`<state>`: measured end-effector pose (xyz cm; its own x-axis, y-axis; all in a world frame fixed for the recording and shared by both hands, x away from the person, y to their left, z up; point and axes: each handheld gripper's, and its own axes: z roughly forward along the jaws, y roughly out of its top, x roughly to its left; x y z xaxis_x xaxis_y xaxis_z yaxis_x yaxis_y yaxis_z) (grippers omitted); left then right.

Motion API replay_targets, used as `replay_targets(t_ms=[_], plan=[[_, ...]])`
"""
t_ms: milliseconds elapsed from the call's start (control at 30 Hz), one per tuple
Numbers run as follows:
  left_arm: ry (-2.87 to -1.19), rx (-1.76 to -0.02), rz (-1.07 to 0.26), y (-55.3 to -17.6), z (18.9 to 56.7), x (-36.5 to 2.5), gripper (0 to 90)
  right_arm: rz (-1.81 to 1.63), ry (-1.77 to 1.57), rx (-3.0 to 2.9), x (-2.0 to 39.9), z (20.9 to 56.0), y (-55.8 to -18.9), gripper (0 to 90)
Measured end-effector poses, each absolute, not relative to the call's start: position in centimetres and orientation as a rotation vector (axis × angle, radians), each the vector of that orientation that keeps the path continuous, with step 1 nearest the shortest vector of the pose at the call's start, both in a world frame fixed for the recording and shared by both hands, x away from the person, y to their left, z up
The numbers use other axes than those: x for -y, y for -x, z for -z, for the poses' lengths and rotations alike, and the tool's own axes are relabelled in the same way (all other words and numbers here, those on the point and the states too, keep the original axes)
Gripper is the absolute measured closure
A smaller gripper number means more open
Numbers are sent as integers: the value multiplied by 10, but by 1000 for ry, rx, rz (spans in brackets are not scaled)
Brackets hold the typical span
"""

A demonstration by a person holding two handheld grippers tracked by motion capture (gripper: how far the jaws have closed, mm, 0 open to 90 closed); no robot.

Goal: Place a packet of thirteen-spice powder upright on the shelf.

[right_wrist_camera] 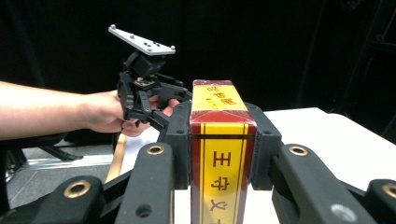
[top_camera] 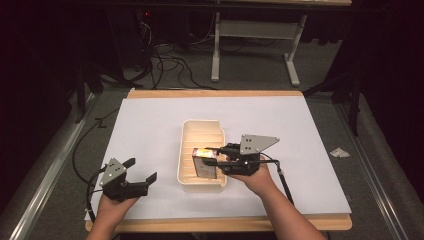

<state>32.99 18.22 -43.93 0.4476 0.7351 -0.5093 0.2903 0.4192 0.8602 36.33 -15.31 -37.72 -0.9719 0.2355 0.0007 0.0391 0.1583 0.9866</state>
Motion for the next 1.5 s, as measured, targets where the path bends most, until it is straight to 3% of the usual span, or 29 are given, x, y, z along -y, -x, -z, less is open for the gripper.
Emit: replay_targets(t_ms=[600,1500], plan=[[-1157,-1118,-366,-329,439,-182,66,-2032,-213,-2325,153,386,-368,691],[-1166,-1111,-367,-329,439,-182,66,-1861,-232,-2415,136,416,-362,689]])
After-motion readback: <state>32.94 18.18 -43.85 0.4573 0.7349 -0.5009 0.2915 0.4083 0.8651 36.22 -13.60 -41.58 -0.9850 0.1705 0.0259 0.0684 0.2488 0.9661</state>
